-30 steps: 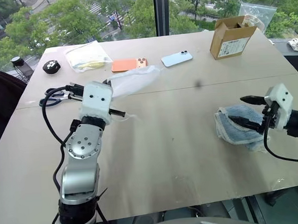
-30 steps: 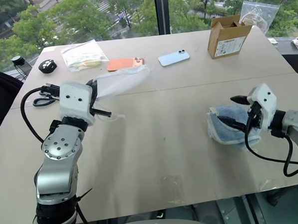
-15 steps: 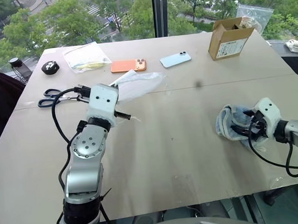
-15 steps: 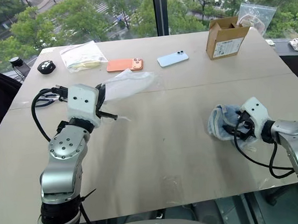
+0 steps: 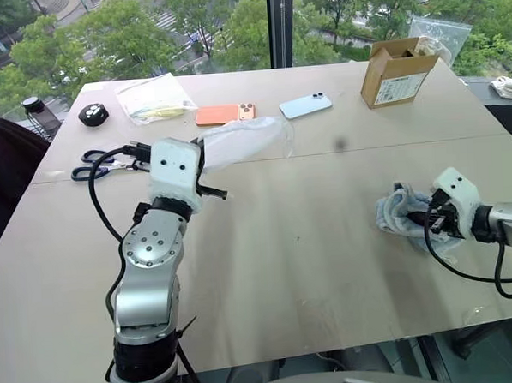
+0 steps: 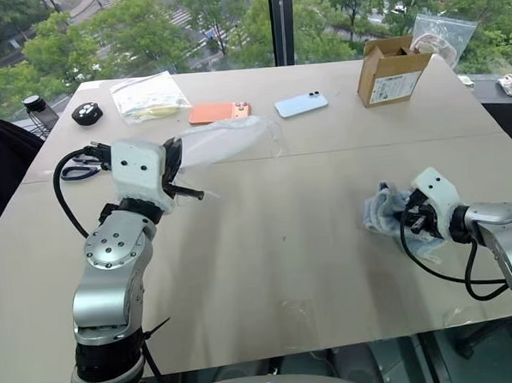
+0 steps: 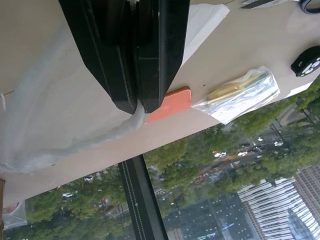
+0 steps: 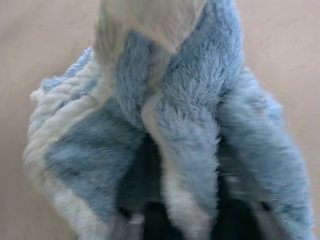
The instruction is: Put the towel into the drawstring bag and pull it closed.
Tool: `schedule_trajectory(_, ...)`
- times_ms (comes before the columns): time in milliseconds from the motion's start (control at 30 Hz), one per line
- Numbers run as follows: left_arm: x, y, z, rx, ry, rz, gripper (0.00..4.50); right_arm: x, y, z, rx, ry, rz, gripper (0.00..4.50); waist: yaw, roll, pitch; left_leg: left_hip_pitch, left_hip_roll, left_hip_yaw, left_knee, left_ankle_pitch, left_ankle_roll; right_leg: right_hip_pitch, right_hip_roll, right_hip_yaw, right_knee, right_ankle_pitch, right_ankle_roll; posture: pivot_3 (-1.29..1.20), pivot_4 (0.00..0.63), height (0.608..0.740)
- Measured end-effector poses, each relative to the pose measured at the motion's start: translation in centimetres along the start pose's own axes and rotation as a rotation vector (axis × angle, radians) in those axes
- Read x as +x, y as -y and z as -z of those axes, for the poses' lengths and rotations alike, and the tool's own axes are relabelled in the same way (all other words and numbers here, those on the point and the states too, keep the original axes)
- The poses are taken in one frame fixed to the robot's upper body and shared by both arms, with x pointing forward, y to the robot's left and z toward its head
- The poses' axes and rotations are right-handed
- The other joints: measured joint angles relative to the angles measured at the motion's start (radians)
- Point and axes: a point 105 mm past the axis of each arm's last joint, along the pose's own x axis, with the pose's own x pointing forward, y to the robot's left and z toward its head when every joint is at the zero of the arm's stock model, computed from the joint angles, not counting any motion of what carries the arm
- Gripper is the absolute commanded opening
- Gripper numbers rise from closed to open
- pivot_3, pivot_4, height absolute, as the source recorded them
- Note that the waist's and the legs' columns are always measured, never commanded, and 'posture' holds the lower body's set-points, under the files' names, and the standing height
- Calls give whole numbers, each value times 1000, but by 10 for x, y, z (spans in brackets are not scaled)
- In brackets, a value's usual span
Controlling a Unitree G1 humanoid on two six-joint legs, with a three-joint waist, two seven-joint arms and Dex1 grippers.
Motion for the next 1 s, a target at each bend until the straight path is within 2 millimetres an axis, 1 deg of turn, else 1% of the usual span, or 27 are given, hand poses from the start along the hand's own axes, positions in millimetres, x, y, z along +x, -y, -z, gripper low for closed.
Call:
schedule_trajectory(100,3,0,4,-11,-15,5,0,-2,-2,1,7,4,-5,73,2,0,0,-1,0,-1,0,0,0,0,0,-1,-1,0,0,0,150,740)
schedule_trajectory(200,5,0,4,-15,-15,7,0,-4,-5,0,21,24,-19,73,2,0,0,-1,0,-1,-1,0,-1,0,0,-1,-2,0,0,0,150,740)
schedule_trajectory(233,6,1,5,-25,-15,10,0,-5,-7,-6,51,64,-40,73,1,0,0,-1,0,-1,-1,0,-1,0,0,-1,-3,0,0,0,150,740)
schedule_trajectory(300,8,2,6,-44,-17,13,0,-1,-19,-15,102,128,-119,73,-5,1,2,-2,0,-1,-1,0,-1,-1,1,0,-3,0,0,0,150,740)
schedule_trajectory(333,9,3,6,-56,-17,18,0,2,-28,-24,143,179,-180,73,-9,2,4,-2,0,-1,-1,0,-1,-2,1,0,-2,0,0,0,150,740)
schedule_trajectory(367,10,5,6,-70,-16,25,0,4,-41,-43,172,261,-260,73,-19,4,9,-2,1,0,-1,0,-1,-2,1,1,-1,0,0,0,150,740)
schedule_trajectory(400,12,9,4,-84,-10,44,0,1,-55,-67,160,347,-345,73,-28,9,14,-2,0,0,-1,-1,-1,-3,1,2,0,0,0,0,150,740)
schedule_trajectory(433,13,13,2,-95,-1,62,0,-5,-64,-87,136,415,-397,73,-29,10,16,-2,0,1,-1,-1,-1,-3,1,2,0,0,0,0,150,740)
schedule_trajectory(467,14,15,1,-103,3,74,0,-14,-72,-112,97,498,-439,73,-30,10,17,-2,0,0,-1,-1,-1,-4,1,1,1,0,0,0,150,740)
schedule_trajectory(500,13,16,1,-115,5,81,0,-23,-76,-130,59,561,-451,73,-28,10,17,-2,0,-1,-1,0,-1,-4,1,0,0,0,0,0,150,740)
schedule_trajectory(533,14,17,1,-126,4,83,0,-27,-79,-141,39,603,-457,73,-28,10,17,-3,0,-1,-1,0,-1,-4,1,-1,0,0,0,0,150,740)
schedule_trajectory(567,14,19,0,-156,5,93,0,-31,-84,-158,13,664,-467,73,-27,10,17,-4,0,-2,-1,2,-5,-6,1,-1,0,0,0,0,150,740)
schedule_trajectory(600,16,25,0,-233,-1,118,0,-31,-93,-175,0,719,-490,73,-26,9,16,-9,0,-2,0,2,-5,-9,1,-1,0,0,0,0,150,740)
schedule_trajectory(633,16,29,-1,-265,-2,129,0,-30,-97,-178,-4,728,-502,73,-24,9,16,-12,0,-2,1,2,-5,-12,1,-2,1,0,0,0,150,740)
schedule_trajectory(667,17,32,-1,-321,-13,143,0,-23,-103,-183,-19,729,-511,73,-23,9,16,-15,-1,-2,1,2,-5,-15,0,-2,2,0,0,0,150,740)
schedule_trajectory(733,18,35,-1,-374,-27,166,0,-8,-109,-188,-32,721,-497,73,-26,8,17,-16,-2,-1,2,3,-6,-18,0,0,3,0,0,0,150,740)
schedule_trajectory(800,16,39,-5,-413,-16,213,0,15,-105,-196,-18,712,-429,73,-30,8,17,-16,-2,1,1,3,-6,-18,1,1,4,0,0,0,150,740)
schedule_trajectory(900,11,45,-15,-456,16,275,0,40,-99,-199,-21,667,-346,73,-34,8,17,-16,-1,1,1,3,-7,-19,1,1,4,0,0,0,150,740)
schedule_trajectory(1000,7,50,-19,-479,31,324,0,56,-97,-197,-8,628,-313,73,-34,8,17,-16,-1,1,0,3,-7,-19,1,2,4,0,0,0,150,740)
